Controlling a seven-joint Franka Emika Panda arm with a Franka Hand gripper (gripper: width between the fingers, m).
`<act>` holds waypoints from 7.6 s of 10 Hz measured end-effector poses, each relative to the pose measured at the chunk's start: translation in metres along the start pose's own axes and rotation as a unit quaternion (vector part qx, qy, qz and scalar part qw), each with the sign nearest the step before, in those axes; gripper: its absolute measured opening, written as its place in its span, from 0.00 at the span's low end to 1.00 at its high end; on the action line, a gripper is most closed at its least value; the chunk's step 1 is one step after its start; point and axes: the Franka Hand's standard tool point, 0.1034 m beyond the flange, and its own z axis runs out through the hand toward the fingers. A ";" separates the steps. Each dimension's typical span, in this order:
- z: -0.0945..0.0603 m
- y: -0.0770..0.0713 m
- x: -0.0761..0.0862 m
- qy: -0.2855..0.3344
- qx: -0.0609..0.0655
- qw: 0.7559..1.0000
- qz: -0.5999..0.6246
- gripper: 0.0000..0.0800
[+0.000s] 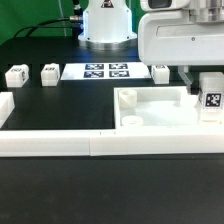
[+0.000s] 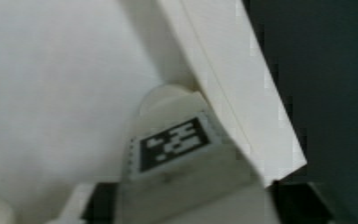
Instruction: Assemble square table
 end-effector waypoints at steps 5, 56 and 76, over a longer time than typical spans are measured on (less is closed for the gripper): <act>0.000 0.004 -0.005 -0.013 -0.015 0.953 0.301 0.37; 0.010 0.003 -0.002 0.020 -0.008 0.999 0.035 0.36; -0.030 -0.012 -0.010 -0.020 0.036 0.836 0.546 0.81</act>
Offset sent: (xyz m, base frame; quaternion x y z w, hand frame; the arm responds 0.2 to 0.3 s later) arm -0.0013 -0.0046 -0.0003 -0.0467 0.0067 0.3589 0.9322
